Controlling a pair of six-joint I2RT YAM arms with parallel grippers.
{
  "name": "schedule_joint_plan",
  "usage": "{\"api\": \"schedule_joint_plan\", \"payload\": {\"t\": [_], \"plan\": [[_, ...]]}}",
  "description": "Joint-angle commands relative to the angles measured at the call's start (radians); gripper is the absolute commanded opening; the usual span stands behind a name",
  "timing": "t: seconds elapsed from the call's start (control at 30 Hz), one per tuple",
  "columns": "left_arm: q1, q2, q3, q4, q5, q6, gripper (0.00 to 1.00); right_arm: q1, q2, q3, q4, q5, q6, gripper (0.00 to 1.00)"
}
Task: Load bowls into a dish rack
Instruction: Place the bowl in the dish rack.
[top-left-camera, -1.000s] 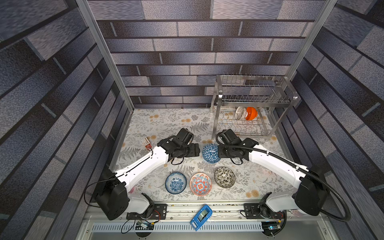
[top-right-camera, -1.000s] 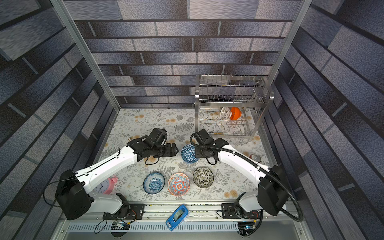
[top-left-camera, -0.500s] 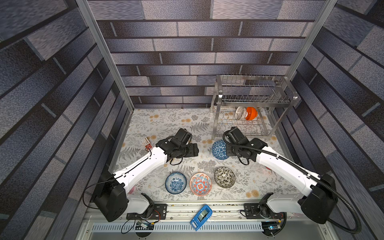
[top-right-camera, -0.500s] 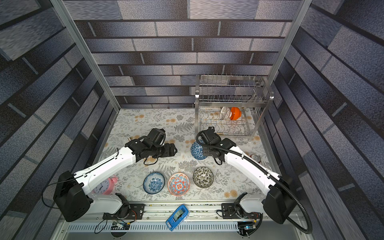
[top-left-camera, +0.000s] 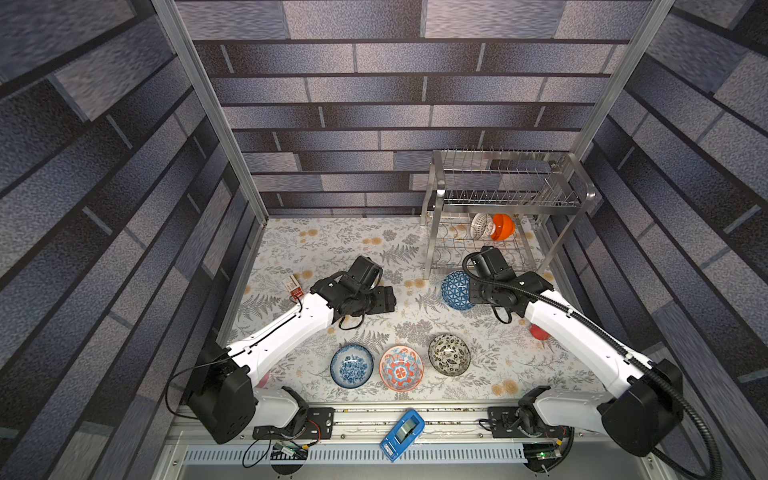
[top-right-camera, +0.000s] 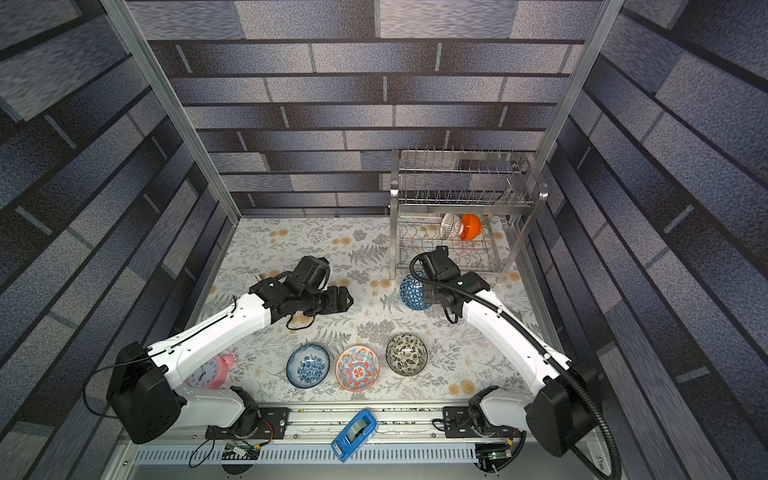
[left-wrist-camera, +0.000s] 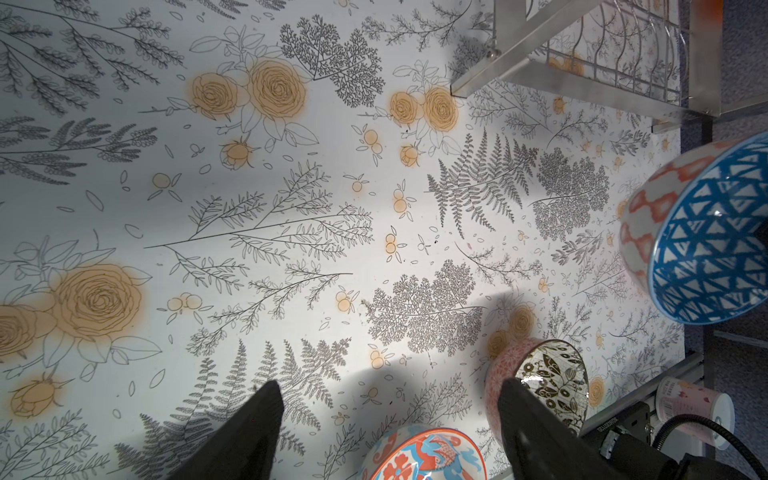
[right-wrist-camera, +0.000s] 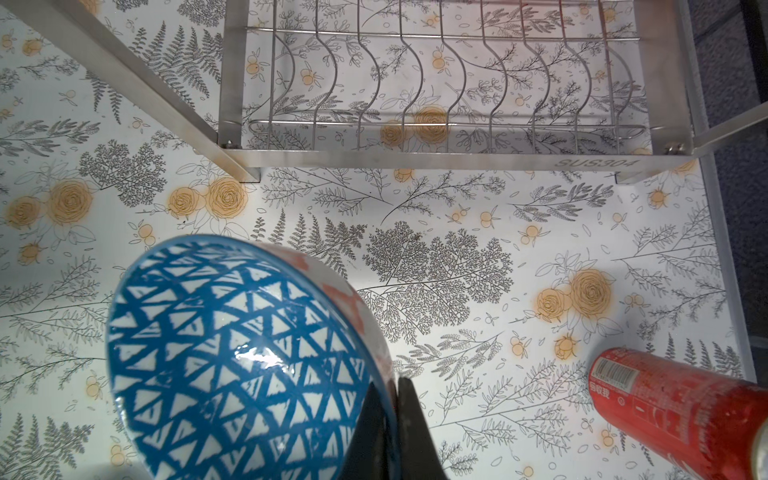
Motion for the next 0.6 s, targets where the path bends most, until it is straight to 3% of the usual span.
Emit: {"api": "schedule_joint_plan", "payload": {"t": [0.0,0.57], "plan": [[0.01,-0.032,-0.009,-0.009,-0.002,-0.013,0.84,-0.02,-0.004,0.048,0.027,-0.001,-0.029,0.0],[0.049,-0.03,0.01,-0.049,0.005,0.011,0.83,-0.07,0.087,0.134,0.104,0.1,-0.164,0.0]]}}
